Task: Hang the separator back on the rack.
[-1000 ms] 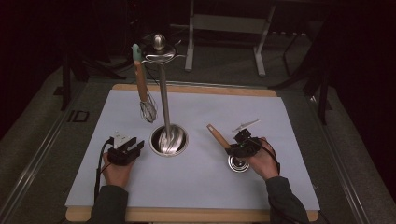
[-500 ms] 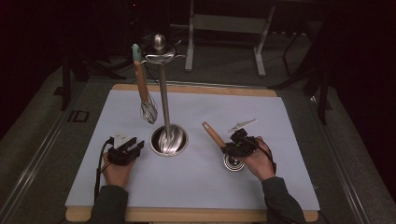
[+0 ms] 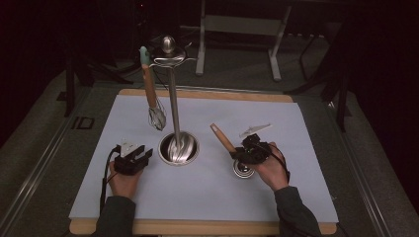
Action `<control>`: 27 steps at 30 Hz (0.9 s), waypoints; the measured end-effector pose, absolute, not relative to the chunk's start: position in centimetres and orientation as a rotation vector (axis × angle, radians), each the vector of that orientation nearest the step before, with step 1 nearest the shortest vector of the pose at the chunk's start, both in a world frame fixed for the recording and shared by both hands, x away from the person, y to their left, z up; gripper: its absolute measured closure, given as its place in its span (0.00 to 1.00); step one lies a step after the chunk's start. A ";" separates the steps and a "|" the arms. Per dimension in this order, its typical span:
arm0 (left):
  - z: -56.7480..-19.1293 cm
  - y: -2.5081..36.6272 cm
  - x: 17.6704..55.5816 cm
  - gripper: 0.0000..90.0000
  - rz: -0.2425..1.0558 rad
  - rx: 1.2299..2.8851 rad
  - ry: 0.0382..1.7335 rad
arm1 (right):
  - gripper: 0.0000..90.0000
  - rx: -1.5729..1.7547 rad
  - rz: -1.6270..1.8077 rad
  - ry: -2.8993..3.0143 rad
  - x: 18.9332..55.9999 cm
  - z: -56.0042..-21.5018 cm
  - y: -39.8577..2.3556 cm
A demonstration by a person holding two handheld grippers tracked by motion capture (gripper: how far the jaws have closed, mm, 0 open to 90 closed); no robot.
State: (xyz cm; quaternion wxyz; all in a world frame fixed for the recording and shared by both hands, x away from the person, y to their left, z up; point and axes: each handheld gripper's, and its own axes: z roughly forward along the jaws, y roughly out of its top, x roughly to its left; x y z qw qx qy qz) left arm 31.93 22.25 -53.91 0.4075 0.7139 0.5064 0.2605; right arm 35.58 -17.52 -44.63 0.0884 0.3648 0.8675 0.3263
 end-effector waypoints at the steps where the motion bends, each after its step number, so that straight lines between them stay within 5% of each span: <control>1: -53.9 22.3 31.9 0.69 0.656 1.800 1.277 | 0.79 1.081 0.976 2.581 35.6 -44.5 -17.5; 27: -53.9 22.2 31.9 0.69 0.661 1.805 1.275 | 0.79 1.048 1.150 2.498 35.0 -42.0 -16.1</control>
